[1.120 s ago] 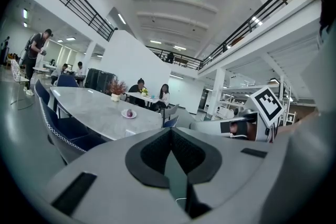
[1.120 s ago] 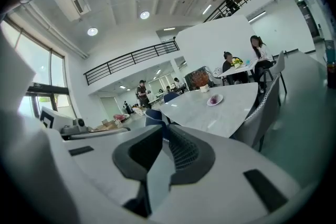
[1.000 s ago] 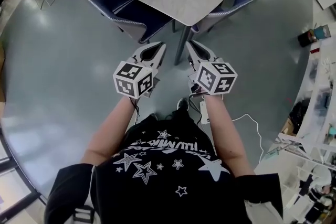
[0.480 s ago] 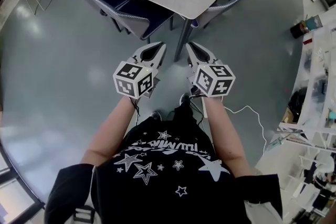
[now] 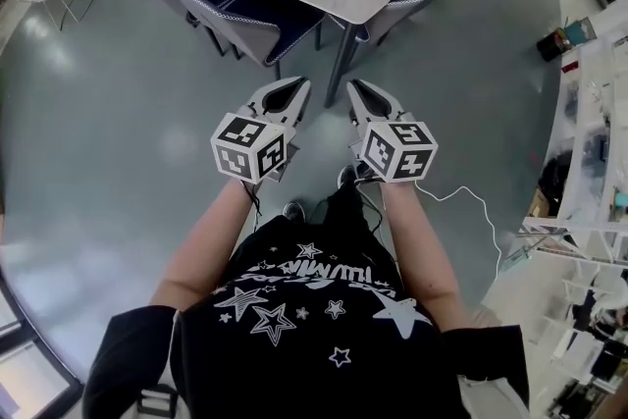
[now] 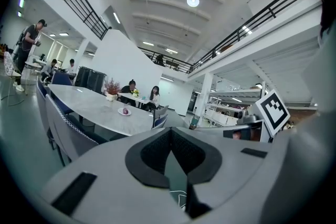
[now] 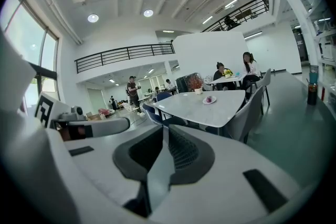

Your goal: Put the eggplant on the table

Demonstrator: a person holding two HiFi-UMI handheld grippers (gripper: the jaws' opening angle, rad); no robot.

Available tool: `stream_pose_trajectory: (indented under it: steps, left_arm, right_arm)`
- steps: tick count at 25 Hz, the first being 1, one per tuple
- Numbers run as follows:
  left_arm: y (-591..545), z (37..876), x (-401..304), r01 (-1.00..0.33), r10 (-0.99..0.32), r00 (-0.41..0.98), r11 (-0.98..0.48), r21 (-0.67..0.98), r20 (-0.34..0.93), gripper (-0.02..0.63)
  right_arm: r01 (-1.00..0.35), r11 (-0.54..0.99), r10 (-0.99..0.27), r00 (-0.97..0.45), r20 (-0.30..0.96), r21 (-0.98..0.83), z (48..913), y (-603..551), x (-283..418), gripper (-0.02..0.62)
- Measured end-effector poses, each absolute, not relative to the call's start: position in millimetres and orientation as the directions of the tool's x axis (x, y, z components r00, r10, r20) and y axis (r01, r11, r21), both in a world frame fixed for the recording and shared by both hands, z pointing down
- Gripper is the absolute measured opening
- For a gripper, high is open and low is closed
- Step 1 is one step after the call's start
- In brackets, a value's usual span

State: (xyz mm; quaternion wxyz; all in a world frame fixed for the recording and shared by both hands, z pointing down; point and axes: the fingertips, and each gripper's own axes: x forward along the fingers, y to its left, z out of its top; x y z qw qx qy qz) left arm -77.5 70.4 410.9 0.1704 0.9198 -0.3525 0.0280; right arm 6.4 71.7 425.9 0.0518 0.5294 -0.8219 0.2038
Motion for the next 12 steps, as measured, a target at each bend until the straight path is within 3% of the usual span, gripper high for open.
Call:
stream_pose_trajectory:
  steps: [12]
  left_arm:
    - [81, 407, -72, -0.635, -0.616, 0.770, -0.717, 0.287, 0.167, 0.008]
  right_arm:
    - [-0.905, 0.333, -0.863, -0.405, 0.301, -0.264, 423, 85, 12, 0.041]
